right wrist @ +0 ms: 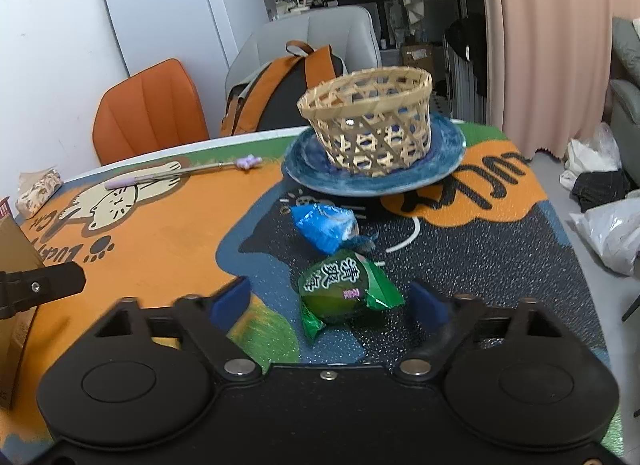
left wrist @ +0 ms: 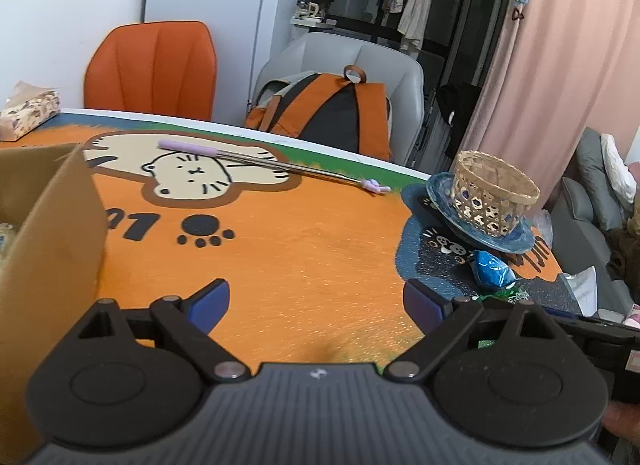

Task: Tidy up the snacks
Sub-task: 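Grasp the green-wrapped candy with the right gripper while the left gripper grasps the blue-wrapped candy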

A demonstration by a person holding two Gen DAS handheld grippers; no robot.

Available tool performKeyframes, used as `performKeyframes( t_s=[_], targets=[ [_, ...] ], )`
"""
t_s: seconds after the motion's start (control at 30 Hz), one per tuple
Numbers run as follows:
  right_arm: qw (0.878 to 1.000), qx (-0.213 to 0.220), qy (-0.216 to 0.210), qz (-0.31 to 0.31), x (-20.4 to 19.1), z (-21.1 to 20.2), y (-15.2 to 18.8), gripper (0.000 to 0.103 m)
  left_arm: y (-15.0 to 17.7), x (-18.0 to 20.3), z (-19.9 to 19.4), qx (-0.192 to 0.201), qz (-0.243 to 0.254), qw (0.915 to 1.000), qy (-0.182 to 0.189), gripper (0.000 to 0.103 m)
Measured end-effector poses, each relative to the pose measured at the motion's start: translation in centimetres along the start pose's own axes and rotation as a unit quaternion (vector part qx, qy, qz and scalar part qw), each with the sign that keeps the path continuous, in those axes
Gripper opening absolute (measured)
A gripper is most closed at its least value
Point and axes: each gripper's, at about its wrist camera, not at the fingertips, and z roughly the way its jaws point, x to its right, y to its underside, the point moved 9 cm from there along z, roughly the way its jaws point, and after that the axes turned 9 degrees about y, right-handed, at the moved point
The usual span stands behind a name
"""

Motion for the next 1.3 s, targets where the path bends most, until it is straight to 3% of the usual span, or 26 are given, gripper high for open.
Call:
performKeyframes(
  t_s=[0.03, 0.1, 0.23, 0.6, 1.3],
  targets=[
    [1.000, -0.005, 0.000, 0.003, 0.1, 0.2, 0.2, 0.056, 0.0, 0.2, 0.3, -0.001, 0.001, 1.0000, 0.000, 0.093],
    [1.000, -0.002, 0.009, -0.012, 0.0, 0.2, 0.2, 0.043, 0.1, 0.6, 0.8, -0.003, 0.002, 1.0000, 0.003, 0.093],
    [1.000, -0.001, -0.003, -0.013, 0.1, -0.3, 0.4, 0.037, 0.3, 1.8, 1.7, -0.007, 0.012, 0.9999, 0.007, 0.093],
    [0.999, 0.020, 0.003, 0.037, 3.1, -1.3, -0.6, 0.036, 0.2, 7.0, 4.0, -0.013, 0.044, 0.9980, 0.043, 0.093],
    [0.990, 0.016, 0.071, 0.123, 9.2, 0.0, -0.6, 0.036, 0.4, 13.4, 11.0, -0.030, 0.077, 0.9909, 0.106, 0.091]
  ],
)
